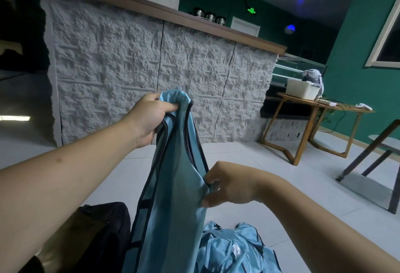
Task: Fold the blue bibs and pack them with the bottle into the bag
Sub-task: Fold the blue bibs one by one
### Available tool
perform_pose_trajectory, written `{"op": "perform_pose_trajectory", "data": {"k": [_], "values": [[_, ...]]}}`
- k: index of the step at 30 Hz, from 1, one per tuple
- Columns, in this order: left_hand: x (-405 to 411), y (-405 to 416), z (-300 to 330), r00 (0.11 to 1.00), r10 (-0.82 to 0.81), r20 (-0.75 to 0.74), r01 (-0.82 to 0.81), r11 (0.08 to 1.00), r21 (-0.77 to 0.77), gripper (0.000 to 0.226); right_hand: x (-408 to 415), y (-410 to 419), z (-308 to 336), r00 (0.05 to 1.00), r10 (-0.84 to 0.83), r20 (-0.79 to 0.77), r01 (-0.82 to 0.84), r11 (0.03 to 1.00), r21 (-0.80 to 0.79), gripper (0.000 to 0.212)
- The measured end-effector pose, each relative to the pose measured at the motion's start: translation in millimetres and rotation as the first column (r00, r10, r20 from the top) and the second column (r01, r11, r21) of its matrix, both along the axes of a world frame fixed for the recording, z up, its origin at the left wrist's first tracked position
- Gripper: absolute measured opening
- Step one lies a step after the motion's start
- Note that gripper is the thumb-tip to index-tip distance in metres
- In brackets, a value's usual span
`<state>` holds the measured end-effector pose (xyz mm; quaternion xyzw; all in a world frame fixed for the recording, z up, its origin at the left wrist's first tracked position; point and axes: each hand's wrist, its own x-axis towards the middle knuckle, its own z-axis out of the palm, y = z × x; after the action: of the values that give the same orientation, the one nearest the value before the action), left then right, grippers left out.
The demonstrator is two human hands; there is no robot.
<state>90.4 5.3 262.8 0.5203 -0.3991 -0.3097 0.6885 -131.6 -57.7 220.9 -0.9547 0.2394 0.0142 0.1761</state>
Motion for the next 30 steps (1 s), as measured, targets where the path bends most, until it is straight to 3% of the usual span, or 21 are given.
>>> {"op": "perform_pose_trajectory", "data": {"k": [2, 5, 8, 11, 15, 17, 20, 25, 28, 30], "values": [[1.8, 0.2, -2.4, 0.999, 0.005, -0.04, -0.005, 1.0, 0.005, 0.024, 0.7, -2.1, -2.6, 0.991, -0.039, 0.131, 0.037, 0.999, 0.018, 0.024], [2.6, -0.7, -2.9, 0.998, -0.015, -0.065, 0.015, 1.0, -0.002, 0.027, 4.1, -3.8, -10.0, 0.888, -0.105, 0.447, 0.02, 0.981, 0.19, 0.029], [-1.1, -1.3, -1.8, 0.998, -0.038, -0.051, 0.038, 0.999, -0.008, 0.026, 9.0, -4.3, -13.8, 0.838, -0.052, 0.544, -0.058, 0.981, 0.184, 0.044], [-3.9, -1.3, -1.2, 0.997, -0.061, -0.042, 0.06, 0.998, -0.015, 0.022, 12.9, -0.9, -13.1, 0.921, 0.009, 0.39, -0.022, 0.999, 0.029, 0.059], [0.0, -2.3, -1.6, 0.997, -0.068, -0.045, 0.067, 0.998, -0.016, 0.026, 14.7, 6.5, -12.8, 0.998, -0.034, 0.059, 0.044, 0.983, -0.176, 0.03], [3.8, -2.3, -3.3, 0.997, -0.064, -0.044, 0.063, 0.998, -0.013, 0.028, 12.5, 6.3, -15.1, 0.991, -0.105, -0.085, 0.086, 0.975, -0.206, 0.04], [9.1, -2.1, -7.4, 0.999, -0.046, -0.021, 0.047, 0.999, 0.008, 0.027, 6.8, 6.0, -9.8, 0.99, -0.102, -0.101, 0.08, 0.976, -0.202, 0.041], [22.5, -2.5, -8.8, 0.994, 0.057, -0.093, -0.058, 0.998, -0.004, 0.019, -5.2, -12.4, 6.2, 0.96, -0.1, 0.26, 0.088, 0.994, 0.058, 0.029], [34.6, -2.4, -6.4, 0.989, 0.103, -0.102, -0.106, 0.994, -0.024, 0.019, -13.5, -20.8, 15.1, 0.844, -0.181, 0.504, 0.05, 0.963, 0.263, 0.018], [38.4, -1.8, -3.8, 0.993, 0.106, -0.055, -0.107, 0.994, -0.019, 0.019, -15.5, -21.6, 21.8, 0.78, -0.211, 0.59, -0.008, 0.938, 0.346, 0.023]]}}
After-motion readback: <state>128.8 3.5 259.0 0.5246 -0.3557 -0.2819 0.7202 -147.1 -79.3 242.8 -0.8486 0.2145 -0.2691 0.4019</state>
